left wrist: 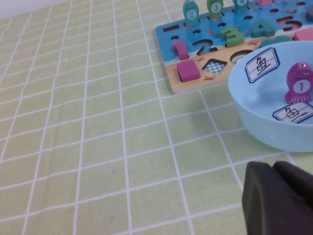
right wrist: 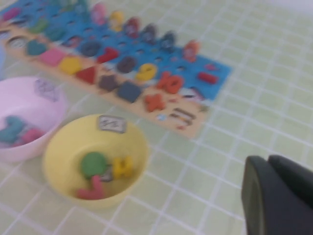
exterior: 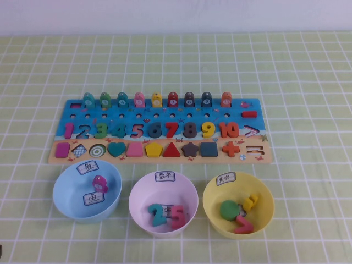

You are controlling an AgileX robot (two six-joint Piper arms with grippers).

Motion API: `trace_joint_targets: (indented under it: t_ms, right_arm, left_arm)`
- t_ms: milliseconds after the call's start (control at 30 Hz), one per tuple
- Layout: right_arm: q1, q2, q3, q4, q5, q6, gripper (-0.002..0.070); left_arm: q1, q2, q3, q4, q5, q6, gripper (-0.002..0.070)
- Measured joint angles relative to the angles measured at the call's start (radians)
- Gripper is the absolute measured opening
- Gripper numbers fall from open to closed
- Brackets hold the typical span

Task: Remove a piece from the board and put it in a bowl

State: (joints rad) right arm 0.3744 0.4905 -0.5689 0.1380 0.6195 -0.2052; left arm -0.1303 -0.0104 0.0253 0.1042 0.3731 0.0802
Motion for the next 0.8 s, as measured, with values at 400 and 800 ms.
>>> trace_joint_targets:
  t_ms: [400,800]
  right_arm:
    - [-0.351,-0.427,0.343,0.096,-0.219,0.000,-0.0016]
    - [-0.382,-0.500,0.531,0.184,-0.297,0.000,-0.0017]
  left_arm:
    - [0.000,0.000,0.000,0.000,0.000,0.000,-0.0005]
    - [0.000,0.000,0.000,0.000,0.000,0.000,-0.0005]
